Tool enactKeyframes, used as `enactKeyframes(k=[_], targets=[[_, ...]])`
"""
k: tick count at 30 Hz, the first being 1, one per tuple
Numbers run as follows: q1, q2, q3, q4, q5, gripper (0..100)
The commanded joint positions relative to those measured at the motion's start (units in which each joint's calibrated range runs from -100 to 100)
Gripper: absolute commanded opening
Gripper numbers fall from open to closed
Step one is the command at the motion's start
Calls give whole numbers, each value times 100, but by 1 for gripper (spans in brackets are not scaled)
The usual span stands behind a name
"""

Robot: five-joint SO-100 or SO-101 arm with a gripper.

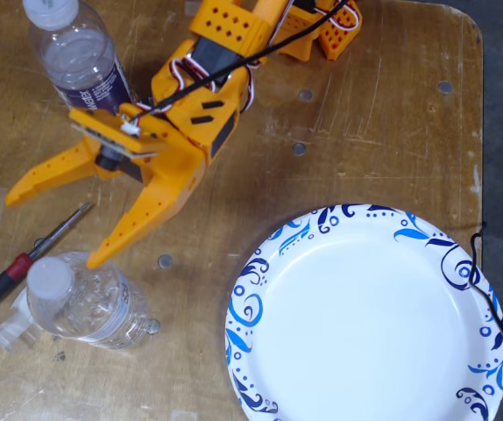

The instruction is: Move the bottles to the plate

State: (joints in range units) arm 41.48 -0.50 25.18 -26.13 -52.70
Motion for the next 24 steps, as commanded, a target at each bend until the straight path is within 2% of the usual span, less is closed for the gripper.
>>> enactKeyframes(k=[1, 13, 24], targets=[[-78, 177, -590, -16, -30, 35], [-88, 1163, -1527, -94, -30, 35], [-88, 1265, -1671, -103, -36, 34]])
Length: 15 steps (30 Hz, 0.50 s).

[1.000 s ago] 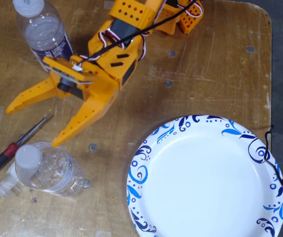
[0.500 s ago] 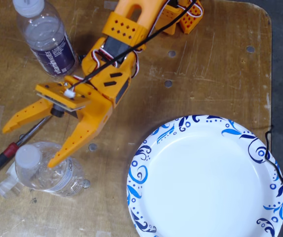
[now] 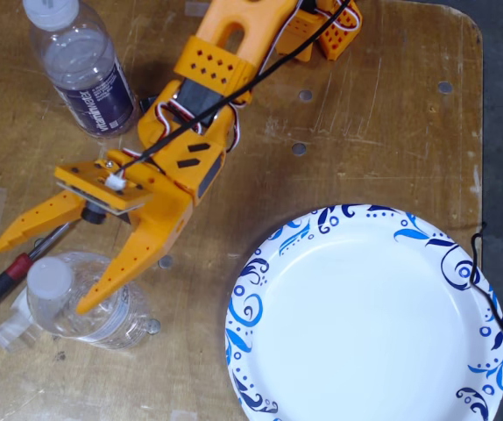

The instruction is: Move the bottles to the plate

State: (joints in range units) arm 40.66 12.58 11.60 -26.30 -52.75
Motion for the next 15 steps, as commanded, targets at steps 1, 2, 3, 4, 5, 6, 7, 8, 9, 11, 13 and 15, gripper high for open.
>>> enactKeyframes(k=[1, 2, 3, 4, 5, 6, 7, 8, 9, 11, 13, 15], targets=[[-6, -44, -313, -86, -30, 31], [-6, -44, -313, -86, -30, 29], [4, -44, -313, -86, -30, 26], [26, -44, -313, -86, -30, 24], [37, -44, -313, -86, -30, 22], [58, -44, -313, -86, -30, 20], [91, -27, -313, -86, -36, 18], [101, -19, -313, -86, -36, 16], [112, -19, -313, -86, -36, 15], [155, -19, -295, -86, -36, 13], [209, -36, -241, -86, -36, 11], [220, -36, -214, -86, -36, 11]])
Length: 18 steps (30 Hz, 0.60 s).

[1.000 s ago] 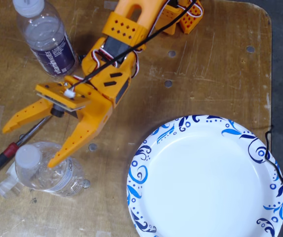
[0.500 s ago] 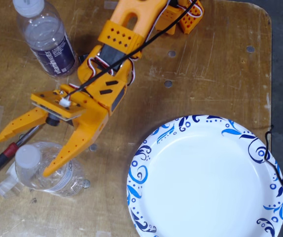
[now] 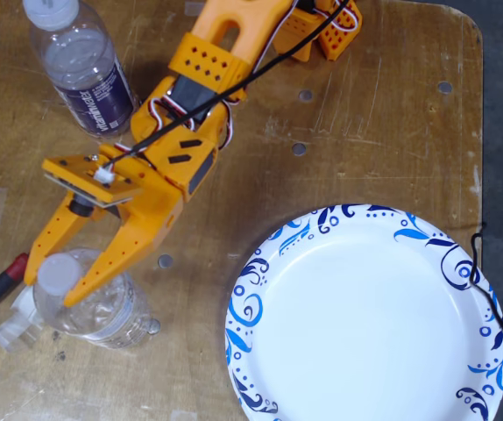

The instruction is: Move the bottles to the plate

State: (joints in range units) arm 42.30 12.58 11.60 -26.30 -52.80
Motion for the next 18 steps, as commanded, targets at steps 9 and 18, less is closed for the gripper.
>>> enactKeyframes(k=[9, 18], targets=[[45, -36, -214, -86, -67, 11], [-19, -44, -214, -77, -223, 10]])
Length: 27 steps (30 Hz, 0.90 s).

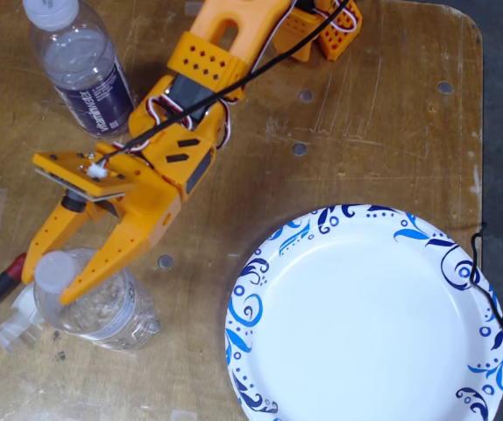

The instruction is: Move the bottles to the plate

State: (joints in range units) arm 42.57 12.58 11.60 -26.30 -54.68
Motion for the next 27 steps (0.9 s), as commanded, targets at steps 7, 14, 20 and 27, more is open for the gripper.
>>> enactKeyframes(k=[7, 14, 20, 27], targets=[[-58, -44, -214, -77, -31, 10], [-47, -44, -205, -77, -31, 8], [7, -162, -719, 36, -67, 7], [-4, -972, -2358, 2638, -72, 7]])
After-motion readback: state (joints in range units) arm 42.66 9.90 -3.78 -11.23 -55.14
